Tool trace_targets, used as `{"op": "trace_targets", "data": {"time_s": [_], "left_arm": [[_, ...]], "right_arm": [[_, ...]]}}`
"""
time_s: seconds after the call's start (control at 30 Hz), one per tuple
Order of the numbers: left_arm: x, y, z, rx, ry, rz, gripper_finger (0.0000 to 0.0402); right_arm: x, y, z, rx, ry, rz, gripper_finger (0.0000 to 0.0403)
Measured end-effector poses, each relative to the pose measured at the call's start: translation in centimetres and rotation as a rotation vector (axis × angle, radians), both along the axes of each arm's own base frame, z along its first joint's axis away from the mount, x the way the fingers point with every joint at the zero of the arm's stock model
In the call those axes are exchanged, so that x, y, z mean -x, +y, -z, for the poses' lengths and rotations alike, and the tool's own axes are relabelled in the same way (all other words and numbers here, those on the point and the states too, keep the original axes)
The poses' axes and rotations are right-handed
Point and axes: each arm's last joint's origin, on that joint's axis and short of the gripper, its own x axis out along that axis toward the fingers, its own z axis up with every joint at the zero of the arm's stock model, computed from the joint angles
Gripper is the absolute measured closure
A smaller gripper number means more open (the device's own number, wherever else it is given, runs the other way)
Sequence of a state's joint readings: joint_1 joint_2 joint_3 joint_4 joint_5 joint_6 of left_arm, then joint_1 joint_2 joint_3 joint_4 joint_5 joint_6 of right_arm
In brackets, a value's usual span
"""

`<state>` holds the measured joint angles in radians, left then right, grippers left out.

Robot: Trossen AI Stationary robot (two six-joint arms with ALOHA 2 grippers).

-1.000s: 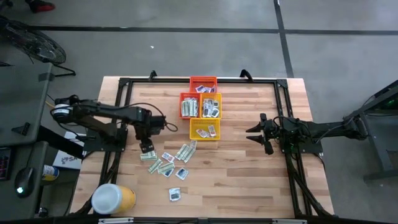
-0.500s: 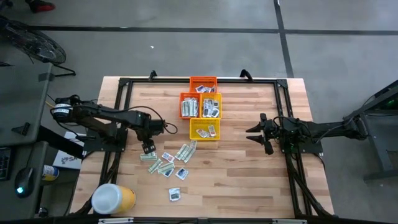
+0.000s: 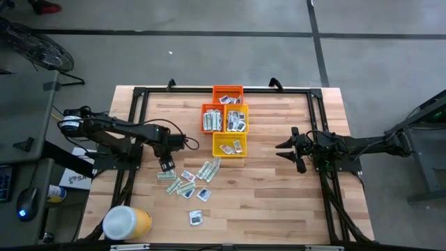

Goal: Pick & Place First Aid Supplies
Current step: Put the bandage into the bottom orange bin

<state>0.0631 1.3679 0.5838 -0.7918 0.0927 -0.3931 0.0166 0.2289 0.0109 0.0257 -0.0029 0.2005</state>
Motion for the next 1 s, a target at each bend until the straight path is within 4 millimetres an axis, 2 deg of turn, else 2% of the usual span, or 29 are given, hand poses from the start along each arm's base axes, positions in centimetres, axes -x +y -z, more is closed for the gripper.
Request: {"op": "trace_targets", "data": {"time_s": [0.53,0.67,1.0], "left_arm": [[-0.2,0.1,-0.2,-0.033,0.005,-0.004,0.0395],[-0.9,0.2,-1.0,-0.047,-0.009,0.003,0.0396],[-3.9,0.6,-4.8,-0.122,-0.155,0.067,0.04]], "right_arm": [[0.0,0.0,0.0,0.0,0.0,0.0,0.0263],[0.0,0.0,0.0,0.0,0.0,0.0,0.0263],[0.0,0.0,0.0,0.0,0.001,0.0,0.0263]]}}
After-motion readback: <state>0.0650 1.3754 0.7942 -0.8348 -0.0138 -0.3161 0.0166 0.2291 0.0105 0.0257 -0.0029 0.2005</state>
